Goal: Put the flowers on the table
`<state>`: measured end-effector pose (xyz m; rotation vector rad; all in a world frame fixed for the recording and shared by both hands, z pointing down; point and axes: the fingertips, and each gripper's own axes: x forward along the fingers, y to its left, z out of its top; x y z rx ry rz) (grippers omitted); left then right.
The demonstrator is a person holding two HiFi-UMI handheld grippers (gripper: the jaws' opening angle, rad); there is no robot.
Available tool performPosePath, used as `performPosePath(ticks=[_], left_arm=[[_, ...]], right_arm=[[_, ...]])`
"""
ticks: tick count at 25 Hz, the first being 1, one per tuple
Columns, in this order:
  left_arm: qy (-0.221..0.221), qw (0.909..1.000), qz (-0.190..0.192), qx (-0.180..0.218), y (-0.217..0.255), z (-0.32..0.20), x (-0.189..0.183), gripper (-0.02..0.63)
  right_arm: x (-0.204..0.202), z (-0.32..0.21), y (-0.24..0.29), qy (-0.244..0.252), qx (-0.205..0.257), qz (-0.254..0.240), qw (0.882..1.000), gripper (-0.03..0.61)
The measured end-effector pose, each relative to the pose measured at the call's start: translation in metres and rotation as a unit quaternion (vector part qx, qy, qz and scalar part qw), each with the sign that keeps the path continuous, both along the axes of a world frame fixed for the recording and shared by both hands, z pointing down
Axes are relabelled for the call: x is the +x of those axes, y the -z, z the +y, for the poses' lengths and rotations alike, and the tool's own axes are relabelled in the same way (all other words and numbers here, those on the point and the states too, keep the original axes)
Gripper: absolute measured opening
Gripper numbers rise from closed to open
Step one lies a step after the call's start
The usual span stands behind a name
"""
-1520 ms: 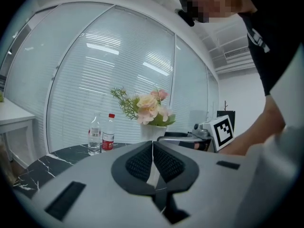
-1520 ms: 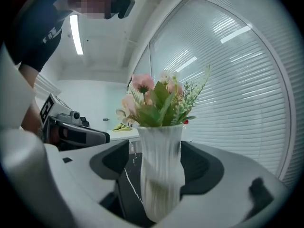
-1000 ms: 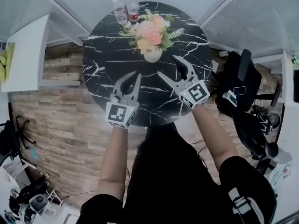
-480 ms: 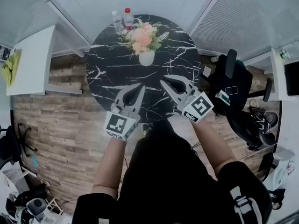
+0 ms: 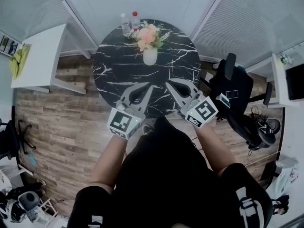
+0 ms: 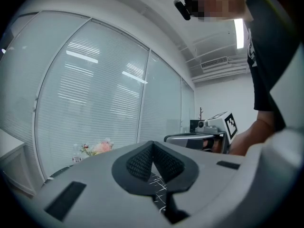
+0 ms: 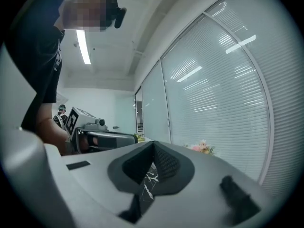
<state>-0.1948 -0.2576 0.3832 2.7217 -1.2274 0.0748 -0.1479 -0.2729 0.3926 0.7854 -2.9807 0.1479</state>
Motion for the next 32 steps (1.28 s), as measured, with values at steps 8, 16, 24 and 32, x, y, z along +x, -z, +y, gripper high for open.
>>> performPosePath(ticks=[8,16,24,32], left_arm=[[-0.008,0.9999,-0.006,0.008,0.008,0.010,0.003,0.012],[-0.008,0.9998,-0.018,0.004,0.003,0.015,0.002,0.012],[-0.004,0.9998,-0.015,0.009,0.010,0.014,-0.001,0.012],[0.004,0.9995,-0.012,0.028,0.019,0.009,0.000,0.012]], right_arm=[[0.003,0.018,0.011,0.001,0.013,0.004,1.000,0.020],[0.002,0.021,0.017,0.001,0.022,-0.003,1.000,0.020],[0.000,0.022,0.022,-0.001,0.024,-0.007,1.000,0.020],[0.001,0.020,0.026,0.002,0.029,-0.007,1.000,0.020]])
